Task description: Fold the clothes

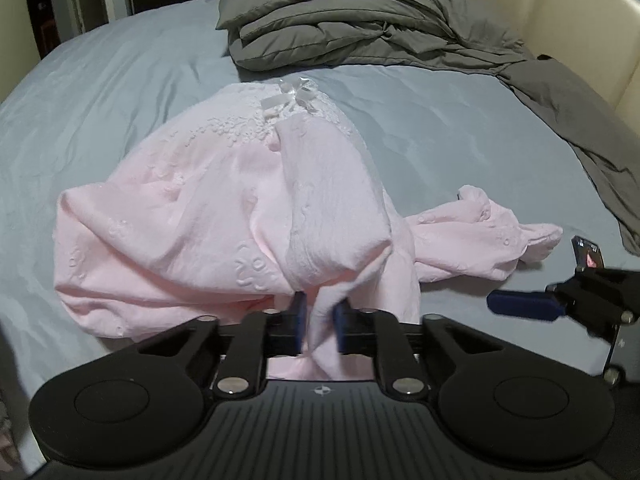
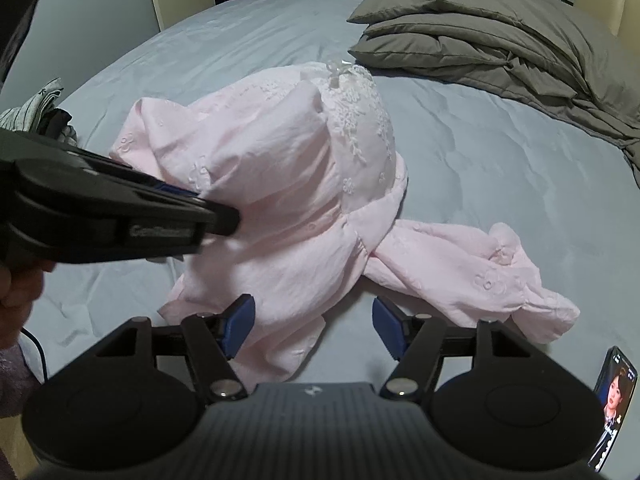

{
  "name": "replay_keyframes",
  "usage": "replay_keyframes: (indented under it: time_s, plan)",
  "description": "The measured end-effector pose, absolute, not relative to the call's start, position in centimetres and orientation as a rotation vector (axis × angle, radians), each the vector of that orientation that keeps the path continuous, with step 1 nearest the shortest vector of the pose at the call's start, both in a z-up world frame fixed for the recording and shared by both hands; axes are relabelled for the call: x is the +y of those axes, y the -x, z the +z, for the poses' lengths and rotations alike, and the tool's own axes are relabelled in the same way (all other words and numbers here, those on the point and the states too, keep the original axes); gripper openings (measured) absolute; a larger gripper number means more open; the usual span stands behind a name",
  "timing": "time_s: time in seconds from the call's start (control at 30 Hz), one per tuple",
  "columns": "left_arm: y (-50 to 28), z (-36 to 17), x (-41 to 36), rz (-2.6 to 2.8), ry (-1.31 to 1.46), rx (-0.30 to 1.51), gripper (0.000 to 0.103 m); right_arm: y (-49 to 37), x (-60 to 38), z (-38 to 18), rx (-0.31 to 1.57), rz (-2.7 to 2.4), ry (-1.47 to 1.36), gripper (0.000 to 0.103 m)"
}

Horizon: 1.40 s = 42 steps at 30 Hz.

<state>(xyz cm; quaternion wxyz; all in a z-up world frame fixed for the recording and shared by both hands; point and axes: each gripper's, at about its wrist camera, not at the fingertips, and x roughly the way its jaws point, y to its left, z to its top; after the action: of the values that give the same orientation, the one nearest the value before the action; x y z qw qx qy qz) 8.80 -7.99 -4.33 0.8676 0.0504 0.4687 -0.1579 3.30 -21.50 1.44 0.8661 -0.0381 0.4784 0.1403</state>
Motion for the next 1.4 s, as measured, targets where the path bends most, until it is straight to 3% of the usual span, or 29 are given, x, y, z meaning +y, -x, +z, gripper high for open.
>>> replay_keyframes:
  time_s: [0.1, 1.17, 1.2, 1.23, 1.27, 1.33, 1.4]
  plan:
    - [-8.3, -3.8, -7.0, -0.337, -0.119, 0.969, 0.000, -3.3, -21.4, 1.4, 1.002, 0.293, 0.084, 0.068]
    - [-0.9, -5.0, -0.2, -0.533, -0.349, 1.088, 0.000, -5.4, -17.9, 1.0, 0.989, 0.264, 0.152, 0.072]
    - [-0.9, -4.9, 0.0, -0.535, -0.350, 1.092, 0.003, -5.5, -18.0, 1.0, 0.989, 0.258, 0.146, 0.074]
    - [-0.9, -4.8, 0.1, -0.538, -0.349, 1.089, 0.013, -5.6, -18.2, 1.0, 0.989, 0.250, 0.140, 0.075]
    - [-1.0, -4.5, 0.2, -0.538, -0.344, 1.077, 0.028, -5.8, -18.4, 1.0, 0.990, 0.241, 0.130, 0.075]
    - [-1.1, -3.8, 0.6, -0.534, -0.327, 1.042, 0.049, -6.0, -18.8, 1.0, 0.999, 0.228, 0.107, 0.075]
    - [-1.4, -3.0, 1.2, -0.532, -0.296, 1.012, 0.050, -6.3, -19.3, 1.0, 1.009, 0.216, 0.074, 0.075]
